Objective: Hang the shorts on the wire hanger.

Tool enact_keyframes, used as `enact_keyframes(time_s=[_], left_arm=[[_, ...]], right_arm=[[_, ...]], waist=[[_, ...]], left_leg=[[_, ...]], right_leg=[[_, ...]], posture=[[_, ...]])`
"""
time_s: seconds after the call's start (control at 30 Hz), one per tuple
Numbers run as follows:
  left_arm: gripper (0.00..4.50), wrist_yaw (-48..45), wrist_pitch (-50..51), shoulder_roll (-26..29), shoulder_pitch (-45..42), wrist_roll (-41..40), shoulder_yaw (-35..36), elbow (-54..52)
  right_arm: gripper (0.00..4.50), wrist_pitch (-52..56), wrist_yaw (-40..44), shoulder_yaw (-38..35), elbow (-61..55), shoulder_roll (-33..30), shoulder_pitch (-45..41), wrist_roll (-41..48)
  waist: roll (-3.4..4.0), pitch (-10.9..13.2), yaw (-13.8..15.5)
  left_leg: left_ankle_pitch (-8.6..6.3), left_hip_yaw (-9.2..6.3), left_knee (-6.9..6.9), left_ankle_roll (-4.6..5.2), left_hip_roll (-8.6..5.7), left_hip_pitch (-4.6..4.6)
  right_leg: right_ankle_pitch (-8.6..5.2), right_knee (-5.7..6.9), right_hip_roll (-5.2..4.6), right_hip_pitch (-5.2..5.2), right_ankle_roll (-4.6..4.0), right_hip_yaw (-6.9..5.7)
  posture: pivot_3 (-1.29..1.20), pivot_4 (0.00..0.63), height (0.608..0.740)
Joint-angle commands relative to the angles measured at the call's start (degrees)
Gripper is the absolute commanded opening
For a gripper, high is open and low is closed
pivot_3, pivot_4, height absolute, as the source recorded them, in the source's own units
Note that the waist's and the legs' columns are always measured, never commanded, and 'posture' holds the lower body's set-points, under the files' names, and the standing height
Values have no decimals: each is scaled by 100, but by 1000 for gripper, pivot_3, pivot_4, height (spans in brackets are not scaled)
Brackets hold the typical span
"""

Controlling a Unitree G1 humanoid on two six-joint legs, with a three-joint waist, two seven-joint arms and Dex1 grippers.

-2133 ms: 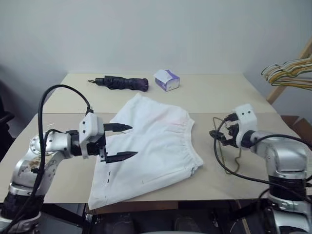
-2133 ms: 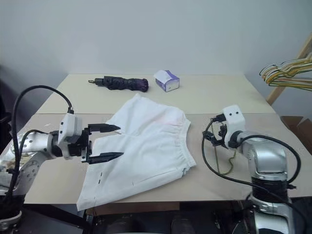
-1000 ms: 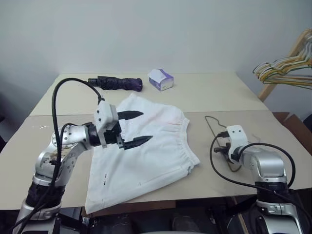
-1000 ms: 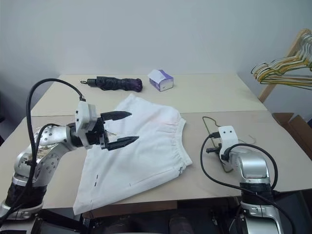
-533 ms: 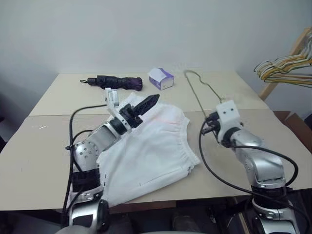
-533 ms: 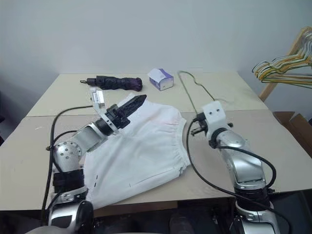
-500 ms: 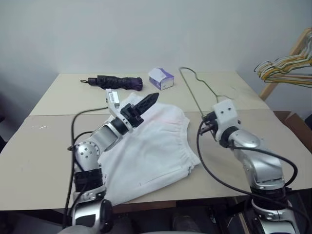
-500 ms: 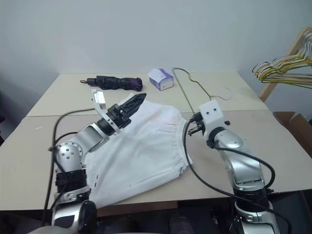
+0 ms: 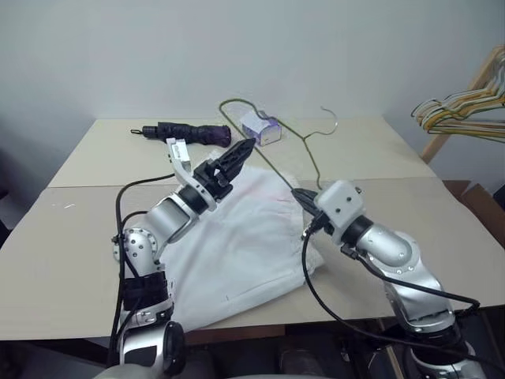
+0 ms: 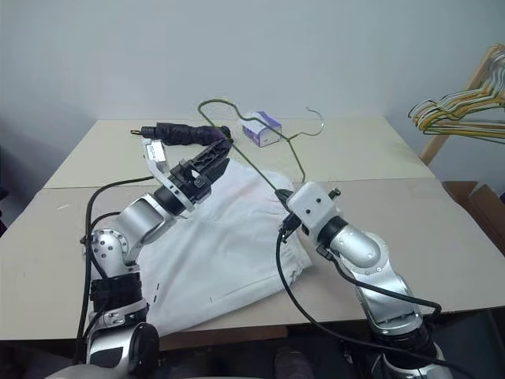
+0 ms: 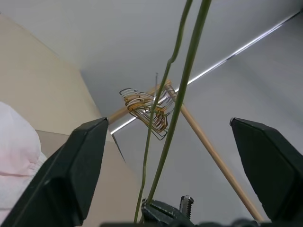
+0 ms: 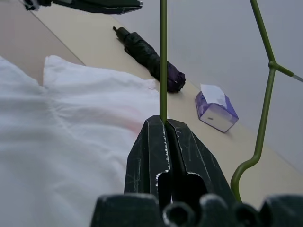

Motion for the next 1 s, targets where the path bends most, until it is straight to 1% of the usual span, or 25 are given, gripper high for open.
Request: enact_keyframes(time_s=[0.03, 0.33, 0.43, 0.57, 0.67, 0.8, 0.9, 1.0], left_arm=[[2952, -164, -157, 24, -66, 50, -124, -193], [34, -190, -290, 47, -5, 169, -230, -111], [34, -136, -404, 59, -32, 355, -243, -51], [34, -459, -618, 148, 33, 906, -450, -176], [0, -757, -736, 197, 62, 1201, -612, -279], [0, -1218, -913, 268, 67, 1445, -642, -293], [0, -1878, -1022, 643, -17, 1676, -582, -223], [0, -2613, -1074, 1092, -132, 1680, -396, -44]], right_arm=[[0, -322, 225, -16, -199, -65, 9, 56], [0, -273, 188, 26, -106, 93, -39, -126], [0, -304, 208, 34, -97, 91, -47, -161], [0, -306, 337, 115, -149, 7, -35, -219], [745, -376, 360, 200, -130, -53, -76, -375], [2201, -476, 442, 160, -80, -71, -149, -394], [3250, -311, 579, -258, -116, -82, -264, 21], [3250, 115, 991, -924, -199, -144, -314, 1058]], waist=[[0, 0, 6], [0, 0, 16], [0, 0, 29], [0, 0, 67], [0, 0, 75], [0, 0, 84], [0, 0, 88], [0, 1, 111]], left_leg=[[0, 2, 0, 0, 0, 1], [0, 4, 0, 0, 1, 0], [0, 5, 0, 0, 0, 0], [0, 7, 0, 0, 0, -1], [0, 10, 0, -1, 0, 0], [0, 11, 0, -1, 0, -1], [0, 12, 0, -1, 0, -2], [0, 12, -1, -1, 1, -2]], right_leg=[[0, -1, 0, 1, 0, 0], [1, 0, 0, 0, -1, 0], [1, -1, 0, 0, -2, 0], [1, -4, -2, 0, -2, 0], [1, -6, -1, 0, -2, 0], [1, -5, -1, -1, -3, 0], [2, -6, -1, -3, -3, 0], [1, -6, 0, -3, -3, -1]], posture=[[-112, 0, 740], [-110, 0, 740], [-111, 0, 740], [-111, 0, 740], [-109, 0, 740], [-112, 0, 740], [-105, 0, 740], [-95, 0, 740]])
